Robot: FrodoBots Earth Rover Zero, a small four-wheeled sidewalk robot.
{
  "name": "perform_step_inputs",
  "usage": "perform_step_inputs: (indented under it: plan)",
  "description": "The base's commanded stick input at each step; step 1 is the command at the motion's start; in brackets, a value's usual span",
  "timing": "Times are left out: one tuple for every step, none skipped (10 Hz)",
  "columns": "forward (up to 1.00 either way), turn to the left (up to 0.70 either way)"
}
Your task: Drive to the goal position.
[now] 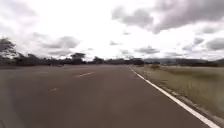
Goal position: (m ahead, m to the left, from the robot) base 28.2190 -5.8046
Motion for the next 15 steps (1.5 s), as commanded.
perform_step_inputs:
  plan:
    - [0.70,-0.14]
    - [0.70,-0.14]
    - [0.70,-0.14]
    - [0.70,-0.14]
    - [0.70,-0.14]
    - [0.70,-0.14]
    - [0.70,-0.14]
    - [0.70,-0.14]
    - [0.70,-0.14]
    - [0.70,-0.14]
    - [0.70,-0.12]
    - [0.70,-0.02]
    - [0.70,0.00]
    - [0.70,0.00]
    - [0.55,0.00]
